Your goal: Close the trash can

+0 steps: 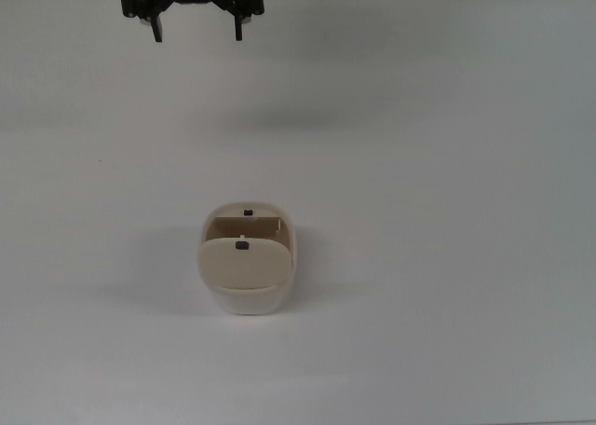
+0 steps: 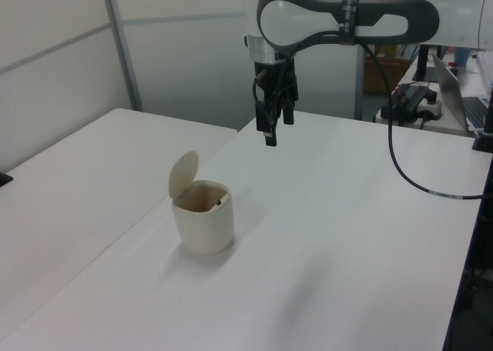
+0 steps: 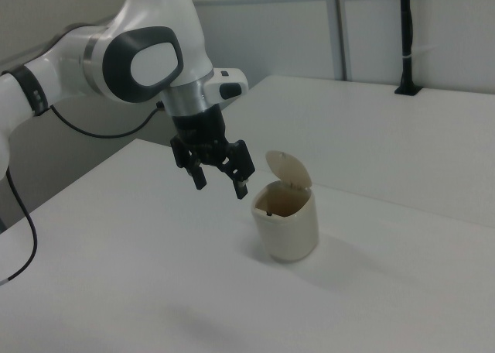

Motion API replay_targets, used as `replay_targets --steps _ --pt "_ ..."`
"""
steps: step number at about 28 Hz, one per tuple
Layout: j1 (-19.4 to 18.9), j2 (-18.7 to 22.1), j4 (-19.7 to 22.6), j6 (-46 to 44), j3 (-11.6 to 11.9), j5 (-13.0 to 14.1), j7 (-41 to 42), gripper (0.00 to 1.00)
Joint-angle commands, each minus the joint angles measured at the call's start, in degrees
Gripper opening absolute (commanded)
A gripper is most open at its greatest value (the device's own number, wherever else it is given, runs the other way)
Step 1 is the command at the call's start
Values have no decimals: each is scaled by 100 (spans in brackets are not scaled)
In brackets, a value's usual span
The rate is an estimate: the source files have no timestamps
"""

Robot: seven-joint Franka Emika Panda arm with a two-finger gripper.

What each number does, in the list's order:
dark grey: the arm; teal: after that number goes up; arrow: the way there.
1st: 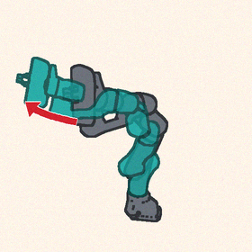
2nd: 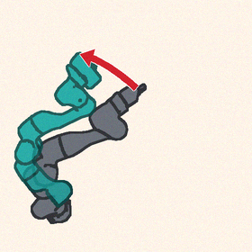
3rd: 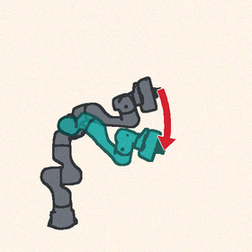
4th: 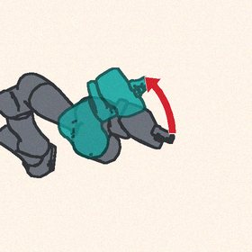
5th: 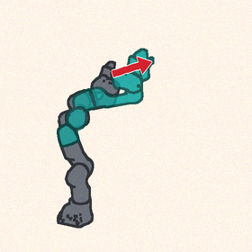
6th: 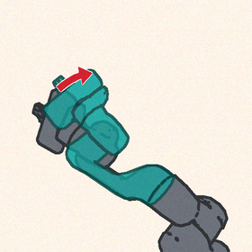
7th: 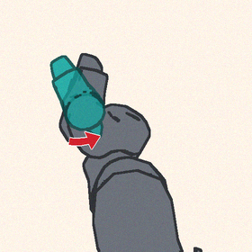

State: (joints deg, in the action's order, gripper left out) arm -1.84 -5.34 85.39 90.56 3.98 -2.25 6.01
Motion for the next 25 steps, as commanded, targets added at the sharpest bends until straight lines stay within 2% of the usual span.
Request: replay_targets --steps 1,5,25 --pt "-45 42 -40 -100 94 -22 258 56" --pt "-45 59 -40 -100 94 -4 515 2" --pt "-54 42 -40 163 24 93 507 0"
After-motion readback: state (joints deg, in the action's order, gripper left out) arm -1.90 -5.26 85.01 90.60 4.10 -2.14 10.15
